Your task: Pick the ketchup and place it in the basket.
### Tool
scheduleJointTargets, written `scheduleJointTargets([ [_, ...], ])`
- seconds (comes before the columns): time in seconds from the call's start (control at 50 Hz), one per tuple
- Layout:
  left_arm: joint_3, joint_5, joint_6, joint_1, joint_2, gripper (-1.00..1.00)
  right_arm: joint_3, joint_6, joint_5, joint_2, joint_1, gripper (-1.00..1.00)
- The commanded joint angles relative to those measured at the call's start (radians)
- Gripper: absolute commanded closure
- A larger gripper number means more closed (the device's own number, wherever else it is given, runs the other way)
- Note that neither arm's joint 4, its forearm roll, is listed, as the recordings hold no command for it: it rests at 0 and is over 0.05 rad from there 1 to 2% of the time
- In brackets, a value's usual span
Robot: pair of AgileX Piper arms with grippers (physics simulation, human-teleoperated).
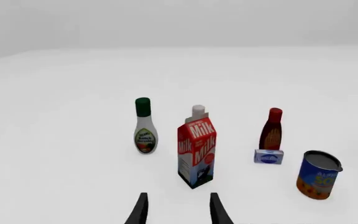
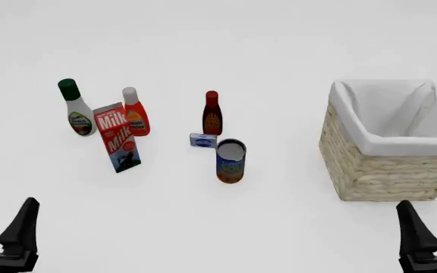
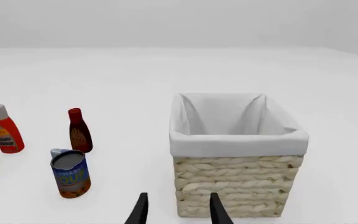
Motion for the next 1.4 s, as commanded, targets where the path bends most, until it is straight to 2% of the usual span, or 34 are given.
scheduleJointTargets([
  [0.02, -0.029, 0.059, 0.057, -0.039, -0.053, -1.0, -0.005, 0.004, 0.02, -0.011, 0.0, -1.0],
  [0.04, -0.03, 0.055, 0.08, -0.035, -0.054, -1.0, -0.006, 0.006, 0.021, -0.012, 0.0, -1.0],
  [0.14, -0.038, 0.062, 0.076, -0.036, -0.042, -1.0, -0.005, 0.01, 0.019, -0.015, -0.003, -1.0],
  [0.32, -0.135, -0.032, 0.065, -0.031, 0.193, -1.0, -0.011, 0.008, 0.022, -0.016, -0.007, -1.0],
  [0.36, -0.16, -0.03, 0.098, -0.036, 0.192, -1.0, -0.011, 0.009, 0.02, -0.016, -0.007, -1.0],
  [0.4, -0.192, -0.035, 0.096, -0.041, 0.239, -1.0, -0.011, 0.009, 0.019, -0.016, -0.008, -1.0],
  [0.5, -0.265, -0.082, 0.113, -0.03, 0.435, -1.0, -0.007, 0.009, 0.015, -0.016, -0.01, -1.0],
  [0.52, -0.274, -0.083, 0.107, -0.041, 0.437, -1.0, -0.006, 0.01, 0.014, -0.016, -0.01, -1.0],
  [0.54, -0.28, -0.086, 0.141, -0.043, 0.439, -1.0, -0.006, 0.011, 0.014, -0.016, -0.01, -1.0],
  [0.58, -0.3, -0.083, 0.152, -0.048, 0.454, -1.0, -0.006, 0.01, 0.016, -0.016, -0.007, -1.0],
  [0.62, -0.325, -0.081, 0.145, -0.05, 0.498, -1.0, -0.006, 0.012, 0.015, -0.016, -0.008, -1.0],
  [0.66, -0.37, -0.071, 0.121, -0.04, 0.57, -1.0, -0.006, 0.009, 0.016, -0.015, -0.007, -1.0],
  [0.7, -0.405, -0.06, 0.155, -0.044, 0.58, -1.0, -0.005, 0.009, 0.014, -0.016, -0.009, -1.0],
  [0.72, -0.426, -0.051, 0.149, -0.055, 0.601, -1.0, -0.006, 0.009, 0.014, -0.016, -0.009, -1.0],
  [0.74, -0.462, -0.028, 0.1, -0.059, 0.668, -1.0, -0.006, 0.01, 0.015, -0.015, -0.009, -1.0],
  [0.92, -0.597, 0.038, 0.1, -0.064, 0.745, -1.0, -0.009, 0.014, 0.016, -0.015, -0.007, -1.0],
  [1.0, -0.652, 0.056, 0.155, -0.105, 0.735, -1.0, -0.006, 0.012, 0.016, -0.015, -0.007, -1.0],
  [1.04, -0.686, 0.075, 0.132, -0.108, 0.765, -1.0, -0.006, 0.011, 0.016, -0.015, -0.006, -1.0],
  [1.08, -0.716, 0.082, 0.162, -0.116, 0.769, -1.0, -0.006, 0.01, 0.016, -0.015, -0.005, -1.0],
  [1.12, -0.769, 0.124, 0.124, -0.126, 0.819, -1.0, -0.004, 0.011, 0.013, -0.015, -0.007, -1.0],
  [1.16, -0.793, 0.13, 0.135, -0.123, 0.838, -1.0, -0.006, 0.01, 0.015, -0.015, -0.006, -1.0],
  [1.2, -0.826, 0.163, 0.11, -0.136, 0.87, -1.0, -0.006, 0.017, 0.012, -0.015, -0.008, -1.0],
  [1.4, -0.962, 0.254, 0.113, -0.145, 0.966, -1.0, -0.005, 0.016, 0.014, -0.014, -0.005, -1.0],
])
